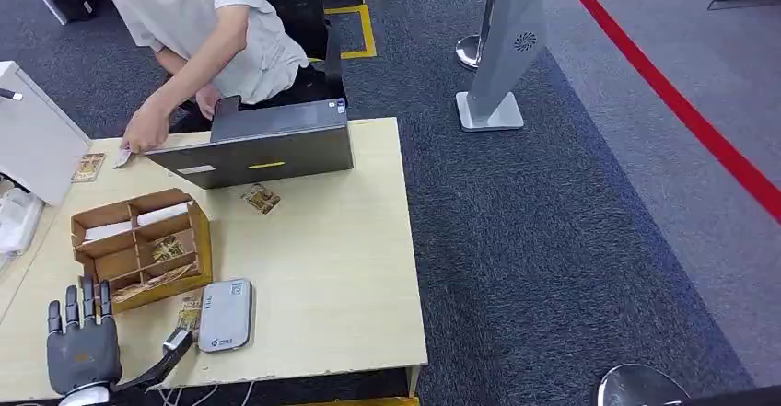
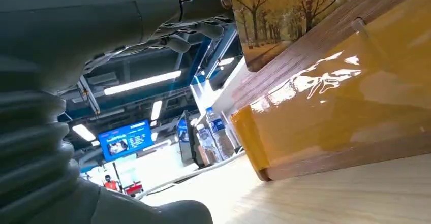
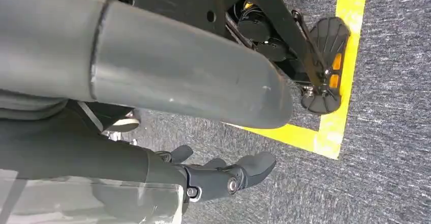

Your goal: Pass the card to the sensor for recognition and then transmit it.

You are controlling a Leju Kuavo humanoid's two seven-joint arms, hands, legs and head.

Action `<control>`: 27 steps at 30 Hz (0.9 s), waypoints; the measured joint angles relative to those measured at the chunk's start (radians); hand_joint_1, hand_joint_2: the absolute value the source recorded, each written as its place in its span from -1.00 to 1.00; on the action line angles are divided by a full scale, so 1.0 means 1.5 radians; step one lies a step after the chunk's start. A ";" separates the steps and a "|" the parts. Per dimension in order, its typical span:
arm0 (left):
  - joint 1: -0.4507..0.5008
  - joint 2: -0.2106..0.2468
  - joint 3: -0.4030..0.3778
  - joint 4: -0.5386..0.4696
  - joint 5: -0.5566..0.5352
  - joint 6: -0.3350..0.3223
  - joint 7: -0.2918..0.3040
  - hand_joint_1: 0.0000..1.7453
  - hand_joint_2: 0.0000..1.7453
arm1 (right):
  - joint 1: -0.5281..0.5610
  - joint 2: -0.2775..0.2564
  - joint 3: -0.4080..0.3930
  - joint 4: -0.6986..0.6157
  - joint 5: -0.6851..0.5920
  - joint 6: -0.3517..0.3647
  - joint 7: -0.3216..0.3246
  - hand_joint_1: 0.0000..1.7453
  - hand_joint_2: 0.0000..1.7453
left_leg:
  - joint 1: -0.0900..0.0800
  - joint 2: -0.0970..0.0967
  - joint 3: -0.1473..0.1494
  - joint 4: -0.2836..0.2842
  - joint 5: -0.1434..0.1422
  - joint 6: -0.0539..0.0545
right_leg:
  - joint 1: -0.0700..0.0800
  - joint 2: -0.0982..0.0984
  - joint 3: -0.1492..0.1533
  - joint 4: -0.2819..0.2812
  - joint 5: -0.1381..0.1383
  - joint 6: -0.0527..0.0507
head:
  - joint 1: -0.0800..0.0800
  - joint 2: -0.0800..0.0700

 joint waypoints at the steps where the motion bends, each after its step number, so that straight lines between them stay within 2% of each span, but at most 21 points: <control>1: 0.000 0.000 0.000 0.000 0.000 0.000 0.000 -1.00 1.00 | 0.000 0.000 0.000 0.000 0.000 0.000 0.000 -1.00 -1.00 | 0.000 0.000 0.000 0.000 0.000 0.000 | 0.000 0.000 0.000 0.000 0.000 0.000 | 0.000 0.000; 24: -0.004 0.024 -0.009 -0.008 0.000 0.007 0.003 -1.00 1.00 | 0.000 0.000 0.000 -0.001 -0.004 0.001 -0.005 -1.00 -1.00 | 0.000 0.000 0.000 0.000 0.000 0.000 | 0.000 0.000 0.000 0.000 0.000 0.000 | 0.000 0.000; 27: -0.002 0.040 -0.009 -0.038 0.000 -0.001 0.003 -1.00 1.00 | 0.000 0.000 0.000 -0.001 -0.005 0.001 -0.005 -1.00 -1.00 | 0.000 0.000 0.000 0.000 0.000 0.000 | 0.000 0.000 0.000 0.000 0.000 0.000 | 0.000 0.000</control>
